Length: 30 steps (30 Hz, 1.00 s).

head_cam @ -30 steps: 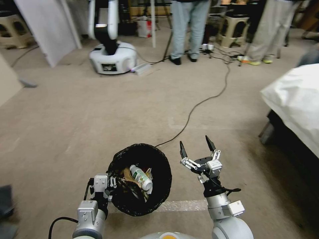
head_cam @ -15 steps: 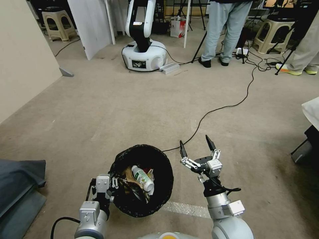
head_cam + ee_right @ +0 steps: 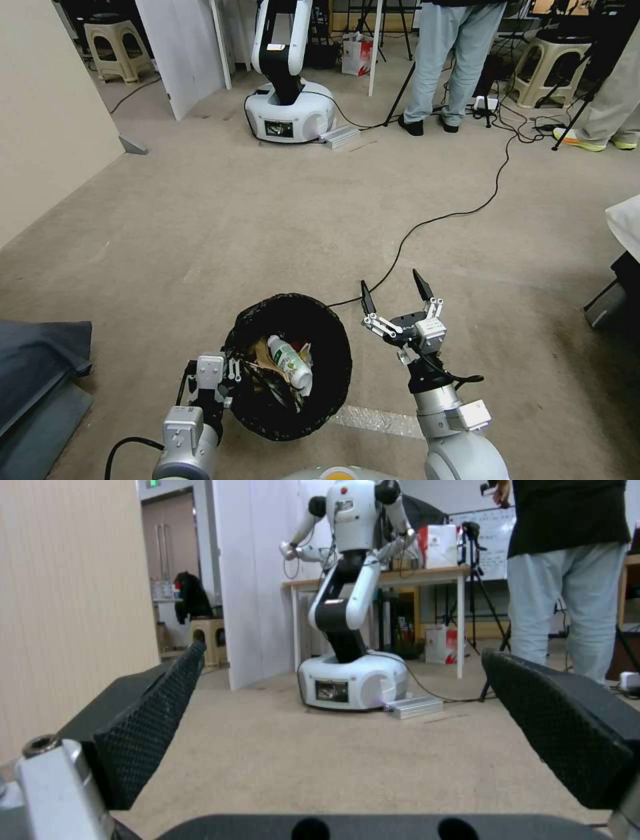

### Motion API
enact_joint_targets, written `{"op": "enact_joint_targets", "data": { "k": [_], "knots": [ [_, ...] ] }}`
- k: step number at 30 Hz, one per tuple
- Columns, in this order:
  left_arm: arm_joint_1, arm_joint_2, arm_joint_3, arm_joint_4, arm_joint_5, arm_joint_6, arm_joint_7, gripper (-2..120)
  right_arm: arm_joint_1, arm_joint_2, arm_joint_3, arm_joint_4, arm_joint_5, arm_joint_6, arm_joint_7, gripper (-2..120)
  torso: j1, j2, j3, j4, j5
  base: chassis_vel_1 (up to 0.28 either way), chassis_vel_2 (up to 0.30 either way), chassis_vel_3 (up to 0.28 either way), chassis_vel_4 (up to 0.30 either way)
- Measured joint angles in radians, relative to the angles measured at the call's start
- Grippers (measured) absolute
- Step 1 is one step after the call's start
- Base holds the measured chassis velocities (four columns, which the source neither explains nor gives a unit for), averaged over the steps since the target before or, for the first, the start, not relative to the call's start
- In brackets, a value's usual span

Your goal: Pick up the trash bin, then pick up the garbage from the floor and place it into the trash bin.

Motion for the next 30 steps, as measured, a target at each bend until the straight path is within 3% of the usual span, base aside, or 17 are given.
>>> {"op": "enact_joint_targets", "data": {
  "k": [7, 13, 19, 30],
  "knots": [
    [0.036, 0.017, 0.07, -0.076, -0.09, 0.034, 0.084, 1, 0.005, 0.005, 0.009, -0.006, 0.0, 0.0, 0.003, 100, 0.0, 0.0, 0.0, 0.0, 0.0001, 0.0, 0.0, 0.0, 0.0],
    [0.04, 0.025, 0.095, -0.137, -0.199, 0.083, 0.093, 1, 0.008, 0.008, 0.02, -0.007, 0.0, 0.001, 0.004, 100, 0.0, 0.0, 0.0, 0.0, 0.0, 0.0, 0.0, 0.0, 0.0],
    [0.029, 0.042, 0.064, -0.193, -0.348, 0.109, 0.114, 1, 0.006, 0.015, 0.043, -0.014, 0.001, 0.012, 0.005, 100, 0.0, 0.0, 0.0, 0.0001, 0.0002, 0.0, 0.0, 0.0, 0.0],
    [-0.01, 0.049, -0.002, -0.194, -0.399, 0.127, 0.112, 1, -0.005, 0.023, 0.112, -0.002, 0.012, 0.028, 0.002, 100, 0.0, 0.0, 0.0, 0.0, 0.0, 0.0, 0.0, 0.0, 0.0]
  ]
}}
